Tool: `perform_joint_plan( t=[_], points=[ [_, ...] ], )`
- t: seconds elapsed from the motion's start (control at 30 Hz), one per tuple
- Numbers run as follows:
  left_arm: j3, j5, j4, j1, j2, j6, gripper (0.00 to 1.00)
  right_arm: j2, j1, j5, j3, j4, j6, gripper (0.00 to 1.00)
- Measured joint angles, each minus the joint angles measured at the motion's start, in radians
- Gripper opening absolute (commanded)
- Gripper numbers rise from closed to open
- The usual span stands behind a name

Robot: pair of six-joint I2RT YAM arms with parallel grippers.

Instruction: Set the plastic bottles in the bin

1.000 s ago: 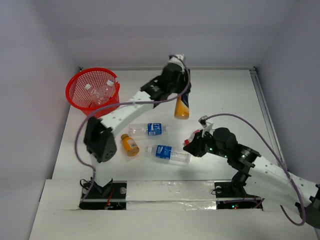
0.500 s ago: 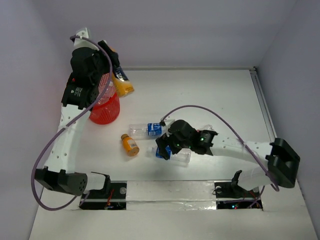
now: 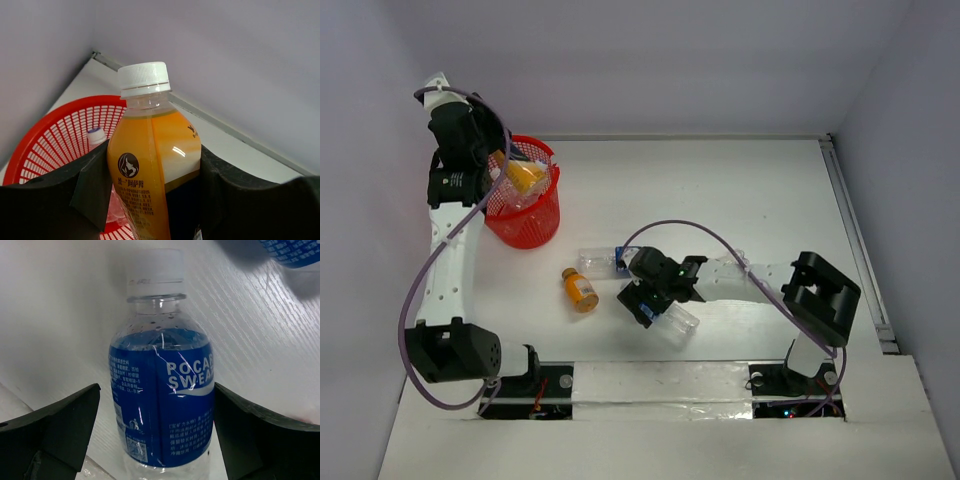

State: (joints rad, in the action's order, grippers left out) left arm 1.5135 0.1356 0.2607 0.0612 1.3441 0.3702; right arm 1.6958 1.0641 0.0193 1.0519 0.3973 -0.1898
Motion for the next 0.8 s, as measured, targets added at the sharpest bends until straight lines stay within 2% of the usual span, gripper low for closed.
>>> perform_joint_plan(
  t=[0.1,0.23,0.27,0.3,0.47,0.57,0.6,0.67,0.77,0.8],
  points=[
    [-0.037,0.048,-0.064,0.000,0.000,-0.014,0.34,0.028,0.000,0.001,0.010,0.012,0.003,0.90],
    [-0.133,0.125,-0.187,0.000,0.000,-0.033,0.35,0.026,0.002,0.011,0.010,0.024,-0.002,0.79],
    [-0.159,0.143,-0.214,0.000,0.000,-0.038,0.35,0.020,0.002,0.013,0.010,0.024,-0.002,0.71],
    [-0.186,0.162,-0.241,0.000,0.000,-0.044,0.36,0.010,0.002,0.017,0.010,0.025,-0.006,0.67],
    [-0.319,0.272,-0.406,-0.021,-0.003,-0.115,0.39,-0.111,0.003,0.034,-0.008,0.041,-0.033,0.64],
    [-0.411,0.318,-0.514,-0.069,-0.021,-0.193,0.48,-0.211,0.004,0.048,-0.008,0.050,-0.043,0.63],
    [-0.442,0.338,-0.559,-0.098,-0.029,-0.234,0.54,-0.243,0.004,0.053,-0.006,0.057,-0.047,0.62],
    [-0.482,0.370,-0.625,-0.158,-0.040,-0.308,0.56,-0.307,0.004,0.060,0.003,0.078,-0.050,0.62],
    [-0.501,0.401,-0.694,-0.220,-0.042,-0.388,0.69,-0.386,0.004,0.064,0.040,0.093,-0.053,0.62],
    [-0.502,0.412,-0.706,-0.229,-0.042,-0.409,0.79,-0.408,0.004,0.064,0.056,0.092,-0.055,0.62]
  ],
)
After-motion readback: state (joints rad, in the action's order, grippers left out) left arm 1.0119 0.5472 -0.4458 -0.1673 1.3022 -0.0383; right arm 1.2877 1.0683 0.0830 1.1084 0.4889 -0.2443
